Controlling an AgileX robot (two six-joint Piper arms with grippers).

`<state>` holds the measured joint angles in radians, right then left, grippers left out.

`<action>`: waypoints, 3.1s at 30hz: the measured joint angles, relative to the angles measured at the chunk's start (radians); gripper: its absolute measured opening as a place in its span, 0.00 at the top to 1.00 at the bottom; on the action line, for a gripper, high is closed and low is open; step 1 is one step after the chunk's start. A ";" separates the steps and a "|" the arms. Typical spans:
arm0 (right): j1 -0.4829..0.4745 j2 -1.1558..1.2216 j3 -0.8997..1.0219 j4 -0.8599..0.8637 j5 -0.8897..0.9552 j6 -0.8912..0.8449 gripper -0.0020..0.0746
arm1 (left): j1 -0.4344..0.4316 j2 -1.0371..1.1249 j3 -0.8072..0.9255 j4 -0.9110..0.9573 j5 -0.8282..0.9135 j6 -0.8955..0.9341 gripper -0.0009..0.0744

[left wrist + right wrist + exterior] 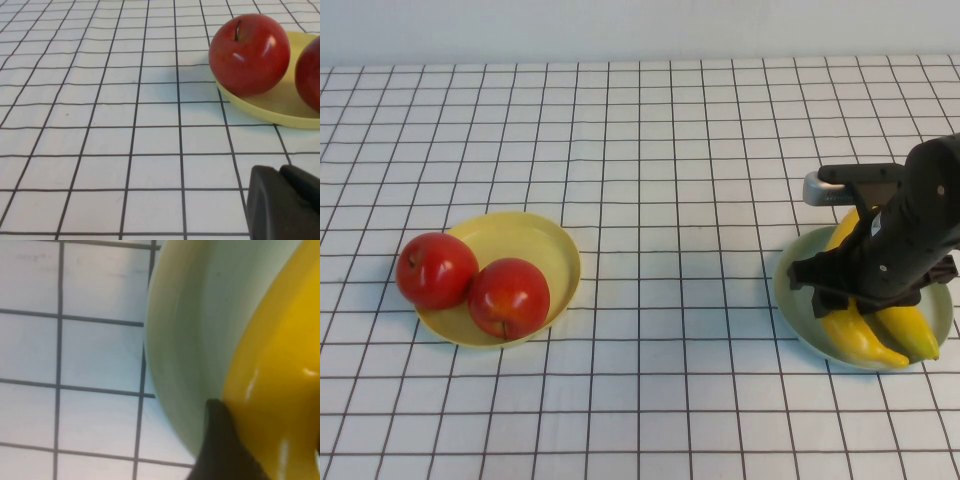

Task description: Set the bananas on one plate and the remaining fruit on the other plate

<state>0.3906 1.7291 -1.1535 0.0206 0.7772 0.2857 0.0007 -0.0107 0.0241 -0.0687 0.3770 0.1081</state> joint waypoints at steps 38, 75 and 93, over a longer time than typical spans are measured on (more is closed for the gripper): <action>0.000 -1.021 0.365 -0.063 -0.013 -0.023 0.99 | 0.000 0.000 0.000 0.000 0.000 0.000 0.99; -0.240 -1.613 1.173 -0.082 -0.572 -0.115 0.99 | 0.000 0.000 0.000 0.000 0.000 0.000 0.99; -0.300 -1.738 1.179 -0.013 -0.442 -0.179 0.99 | 0.000 0.000 0.000 0.000 0.000 0.000 0.99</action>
<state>0.0901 -0.0085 0.0257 0.0072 0.3357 0.1063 0.0007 -0.0107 0.0241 -0.0687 0.3770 0.1081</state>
